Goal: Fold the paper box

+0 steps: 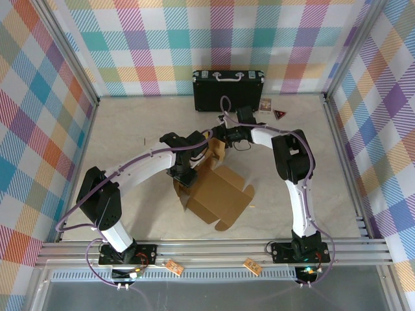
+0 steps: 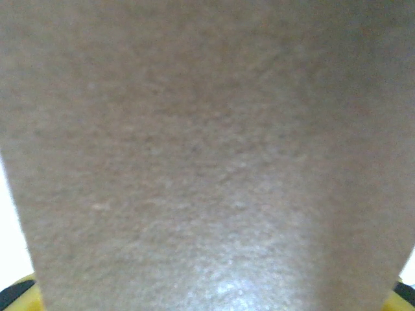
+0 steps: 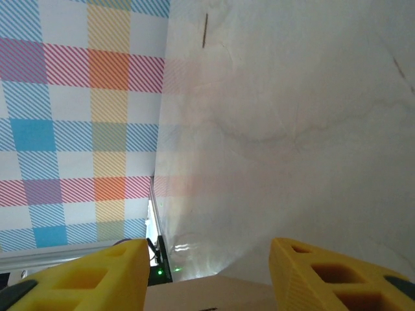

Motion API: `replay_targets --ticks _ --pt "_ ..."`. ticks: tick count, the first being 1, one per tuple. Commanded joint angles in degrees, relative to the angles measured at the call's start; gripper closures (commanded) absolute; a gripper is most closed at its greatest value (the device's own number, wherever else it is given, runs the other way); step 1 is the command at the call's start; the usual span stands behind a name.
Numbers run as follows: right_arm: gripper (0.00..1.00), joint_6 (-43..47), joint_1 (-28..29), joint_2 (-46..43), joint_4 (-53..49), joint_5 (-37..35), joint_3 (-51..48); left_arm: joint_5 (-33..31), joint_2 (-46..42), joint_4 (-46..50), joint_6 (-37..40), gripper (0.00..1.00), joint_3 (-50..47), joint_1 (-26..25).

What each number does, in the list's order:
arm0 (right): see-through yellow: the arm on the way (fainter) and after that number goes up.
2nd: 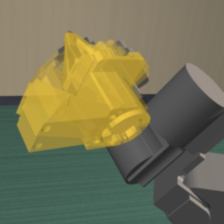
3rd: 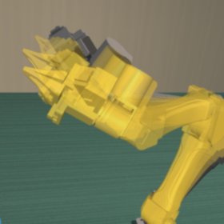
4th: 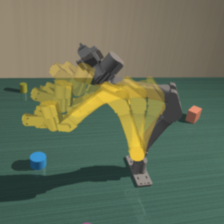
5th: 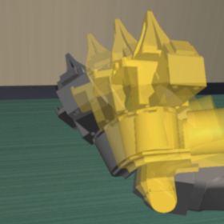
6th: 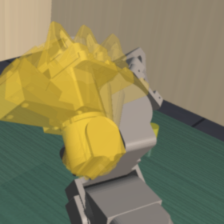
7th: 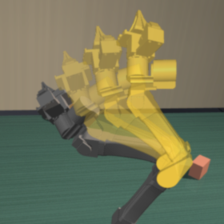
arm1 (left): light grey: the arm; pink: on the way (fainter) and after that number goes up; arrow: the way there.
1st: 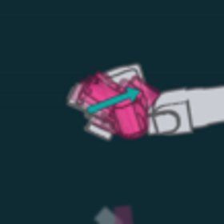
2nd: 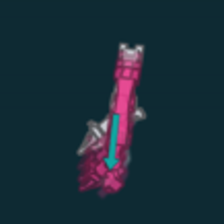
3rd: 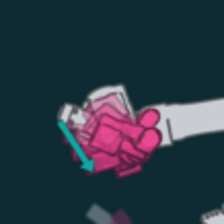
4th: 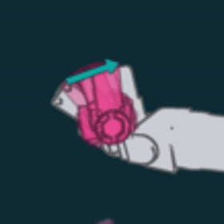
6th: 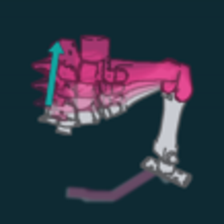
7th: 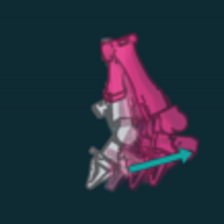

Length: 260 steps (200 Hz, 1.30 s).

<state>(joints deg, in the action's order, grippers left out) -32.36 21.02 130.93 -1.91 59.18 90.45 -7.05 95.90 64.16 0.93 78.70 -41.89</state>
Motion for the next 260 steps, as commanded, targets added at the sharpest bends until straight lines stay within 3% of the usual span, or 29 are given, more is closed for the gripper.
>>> replay_targets --ticks 1,79,114,183,260 --pt "0.50 2.54 -0.36 -0.69 -5.86 1.45 0.36 1.43 1.20 0.56 0.66 0.54 -0.82 -0.26" --pt "0.51 4.46 -0.36 -4.71 -11.59 -0.44 -0.42 4.73 -3.93 -2.30 -0.95 0.55 -3.08 0.14" --pt "0.50 6.45 -0.71 -8.51 -13.06 -6.03 -3.64 5.02 -5.28 -2.64 -1.37 0.56 -4.04 0.38" --pt "0.64 5.94 -0.50 -13.58 -12.56 -3.19 -10.23 4.80 -4.43 -2.12 -0.60 0.56 -2.81 0.85" --pt "0.64 6.28 0.65 -16.02 -13.37 -3.40 -13.11 5.54 -3.61 -1.97 -0.26 0.56 -2.40 0.99"
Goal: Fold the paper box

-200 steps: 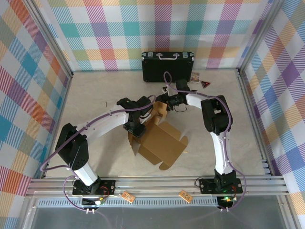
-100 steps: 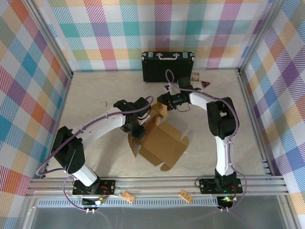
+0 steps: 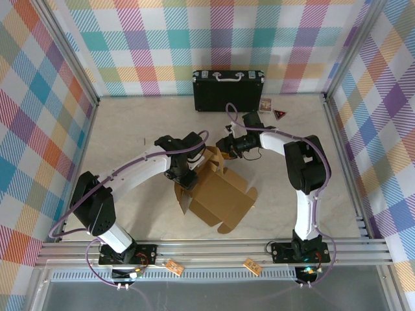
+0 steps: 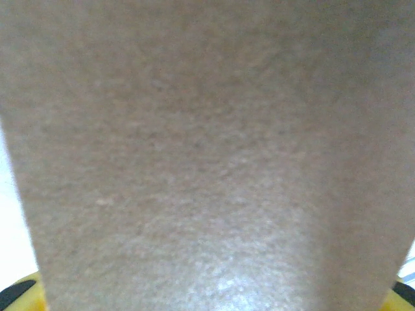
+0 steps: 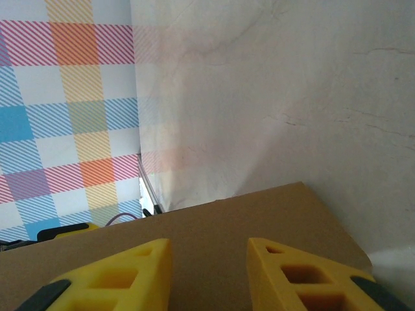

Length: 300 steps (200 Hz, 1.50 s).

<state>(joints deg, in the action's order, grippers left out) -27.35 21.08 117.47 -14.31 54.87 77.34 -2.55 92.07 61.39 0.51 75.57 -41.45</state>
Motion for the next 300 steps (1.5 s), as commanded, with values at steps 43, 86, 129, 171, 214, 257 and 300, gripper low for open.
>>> replay_targets --ticks 43,86,129,171,214,257,300 --pt "0.68 1.98 2.18 -2.63 0.23 0.86 -2.70 1.09 0.39 0.66 0.23 0.56 1.07 0.57" --pt "0.70 1.33 2.63 -6.25 7.88 2.72 -10.15 0.70 0.56 0.58 0.34 0.56 0.99 0.62" --pt "0.68 0.82 3.49 -10.56 22.45 2.22 -20.03 0.35 1.16 1.34 0.74 0.56 1.68 0.63" --pt "0.61 5.26 4.10 -15.27 34.88 -2.07 -28.62 0.34 1.62 1.90 1.11 0.56 2.05 0.59" --pt "0.55 4.76 4.06 -18.87 49.75 -5.39 -37.40 0.33 0.44 1.94 1.21 0.56 1.64 0.58" --pt "0.51 4.90 4.14 -18.45 66.87 -7.10 -44.00 2.06 -2.66 0.89 1.38 0.56 0.18 0.55" --pt "0.52 2.15 4.32 -11.51 77.54 -7.93 -42.14 2.12 -2.21 1.23 1.59 0.56 0.76 0.58"
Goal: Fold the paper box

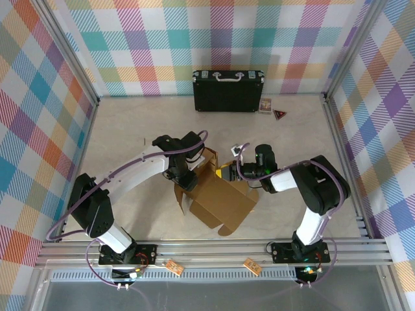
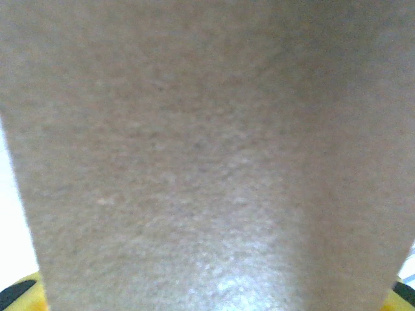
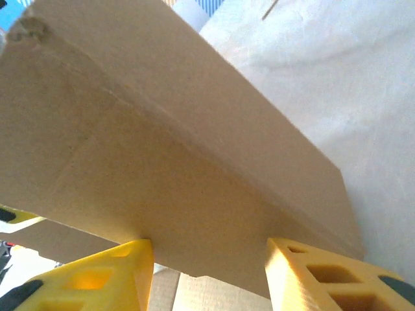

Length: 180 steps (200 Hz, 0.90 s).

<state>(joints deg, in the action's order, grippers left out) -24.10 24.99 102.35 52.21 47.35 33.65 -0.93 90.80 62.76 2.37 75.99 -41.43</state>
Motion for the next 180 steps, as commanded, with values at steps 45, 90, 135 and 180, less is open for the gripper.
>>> replay_targets --ticks 45,90,135,180 --pt "0.53 4.75 0.75 5.09 6.78 -2.27 5.48 0.67 0.50 0.10 -0.27 0.56 0.49 0.53" --pt "0.52 12.61 1.61 3.95 0.53 -8.17 7.37 0.75 1.60 0.03 -0.39 0.56 0.90 0.53" --pt "0.49 17.92 2.51 4.36 -2.22 -11.67 8.91 0.84 3.07 -0.01 -0.43 0.56 1.11 0.53" --pt "0.47 21.54 3.04 6.76 -6.27 -8.55 12.99 0.90 4.19 -0.08 -0.27 0.56 1.57 0.54"
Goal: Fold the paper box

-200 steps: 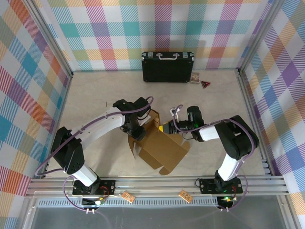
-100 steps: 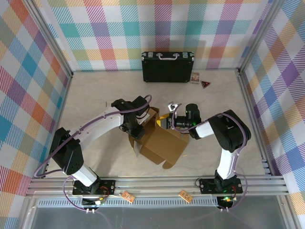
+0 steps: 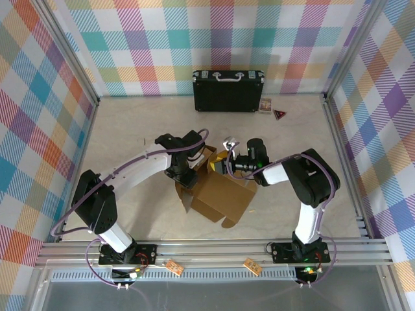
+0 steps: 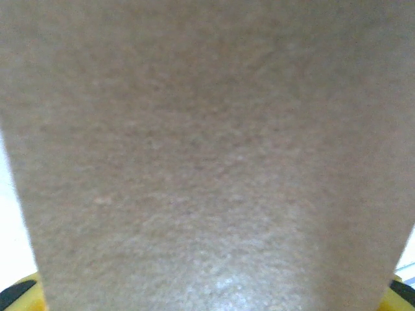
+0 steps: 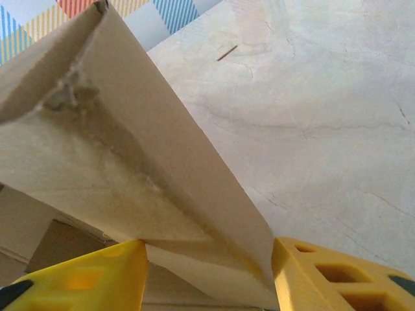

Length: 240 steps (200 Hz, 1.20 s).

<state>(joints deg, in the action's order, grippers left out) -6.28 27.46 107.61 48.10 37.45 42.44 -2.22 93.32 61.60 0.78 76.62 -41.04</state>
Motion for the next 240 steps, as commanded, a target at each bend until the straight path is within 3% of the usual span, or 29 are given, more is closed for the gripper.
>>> replay_targets --ticks 1,84,131,175,240 --pt "0.48 3.73 0.62 1.56 -2.15 1.50 4.31 2.20 1.68 1.07 1.29 0.56 1.00 0.16" --pt "0.59 4.52 4.28 2.38 10.33 1.59 -0.30 4.28 2.83 1.41 1.92 0.56 2.33 0.11" --pt "0.61 4.41 4.72 -2.97 13.16 -9.01 -5.12 5.56 2.41 1.52 2.26 0.56 2.13 0.16" --pt "0.57 6.75 4.82 -6.11 6.74 -15.84 -4.69 7.30 2.08 1.78 2.56 0.56 2.28 0.14" --pt "0.64 8.69 5.22 -5.48 10.87 -11.37 -6.18 9.36 1.69 2.11 3.28 0.56 2.76 -0.57"
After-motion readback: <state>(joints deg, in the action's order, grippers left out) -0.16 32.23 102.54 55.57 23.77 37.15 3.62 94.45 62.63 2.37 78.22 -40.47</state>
